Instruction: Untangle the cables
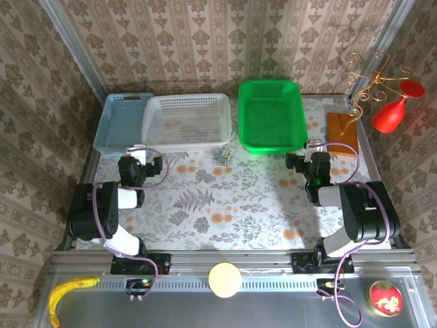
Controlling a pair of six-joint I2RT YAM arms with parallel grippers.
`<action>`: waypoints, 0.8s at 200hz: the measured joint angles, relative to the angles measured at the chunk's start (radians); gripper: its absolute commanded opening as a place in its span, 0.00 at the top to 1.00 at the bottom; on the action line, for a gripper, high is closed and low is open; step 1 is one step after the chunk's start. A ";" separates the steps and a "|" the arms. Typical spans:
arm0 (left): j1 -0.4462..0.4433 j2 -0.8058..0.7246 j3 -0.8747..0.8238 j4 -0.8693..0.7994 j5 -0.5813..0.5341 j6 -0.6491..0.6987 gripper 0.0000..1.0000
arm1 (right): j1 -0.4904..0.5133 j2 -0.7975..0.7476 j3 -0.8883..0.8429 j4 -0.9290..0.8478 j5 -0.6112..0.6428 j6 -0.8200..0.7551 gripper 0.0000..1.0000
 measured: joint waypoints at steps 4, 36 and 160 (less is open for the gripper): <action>0.000 0.000 0.000 0.000 -0.002 0.000 0.00 | 0.000 0.000 0.000 0.000 0.000 0.000 0.00; -0.009 0.000 0.000 0.000 -0.019 0.000 0.00 | 0.000 0.000 0.000 0.000 -0.008 -0.001 0.00; -0.052 -0.304 0.085 -0.307 -0.172 -0.009 0.00 | 0.000 -0.383 0.132 -0.428 -0.132 0.078 0.00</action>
